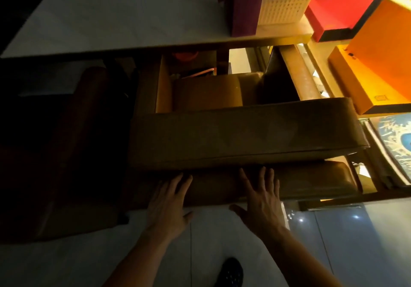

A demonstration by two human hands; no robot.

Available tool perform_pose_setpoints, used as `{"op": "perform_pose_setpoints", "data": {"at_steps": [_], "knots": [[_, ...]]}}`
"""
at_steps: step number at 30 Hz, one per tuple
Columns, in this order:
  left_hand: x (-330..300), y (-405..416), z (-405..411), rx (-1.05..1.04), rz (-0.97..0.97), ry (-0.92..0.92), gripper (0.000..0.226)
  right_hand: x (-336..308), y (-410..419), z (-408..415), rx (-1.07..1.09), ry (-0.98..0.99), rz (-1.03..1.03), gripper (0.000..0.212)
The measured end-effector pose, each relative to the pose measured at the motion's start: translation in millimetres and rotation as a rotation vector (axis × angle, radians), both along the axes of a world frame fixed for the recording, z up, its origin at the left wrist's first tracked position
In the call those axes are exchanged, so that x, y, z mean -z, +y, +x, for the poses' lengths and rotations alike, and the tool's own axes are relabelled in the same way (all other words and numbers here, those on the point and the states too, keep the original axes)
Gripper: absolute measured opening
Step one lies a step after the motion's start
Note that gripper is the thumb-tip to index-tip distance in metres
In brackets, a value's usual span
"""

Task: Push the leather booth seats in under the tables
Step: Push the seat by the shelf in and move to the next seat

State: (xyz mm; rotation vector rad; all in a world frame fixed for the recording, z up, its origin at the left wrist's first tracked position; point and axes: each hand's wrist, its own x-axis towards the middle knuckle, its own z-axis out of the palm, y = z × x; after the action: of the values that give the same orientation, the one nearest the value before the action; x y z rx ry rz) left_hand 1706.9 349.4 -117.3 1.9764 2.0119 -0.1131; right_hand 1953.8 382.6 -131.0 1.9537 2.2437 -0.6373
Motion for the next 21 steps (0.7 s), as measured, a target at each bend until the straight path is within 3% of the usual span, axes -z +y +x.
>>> {"op": "perform_pose_setpoints", "data": {"at_steps": [7, 21], "knots": [[22.5, 1.3, -25.2, -0.012, 0.188, -0.006, 0.094, 23.2, -3.7, -17.8, 0.041, -0.078, 0.165, 0.105], [35.0, -15.7, -75.9, 0.054, 0.271, -0.011, 0.082, 19.2, -30.0, -61.4, 0.059, -0.129, 0.117, 0.098]]}}
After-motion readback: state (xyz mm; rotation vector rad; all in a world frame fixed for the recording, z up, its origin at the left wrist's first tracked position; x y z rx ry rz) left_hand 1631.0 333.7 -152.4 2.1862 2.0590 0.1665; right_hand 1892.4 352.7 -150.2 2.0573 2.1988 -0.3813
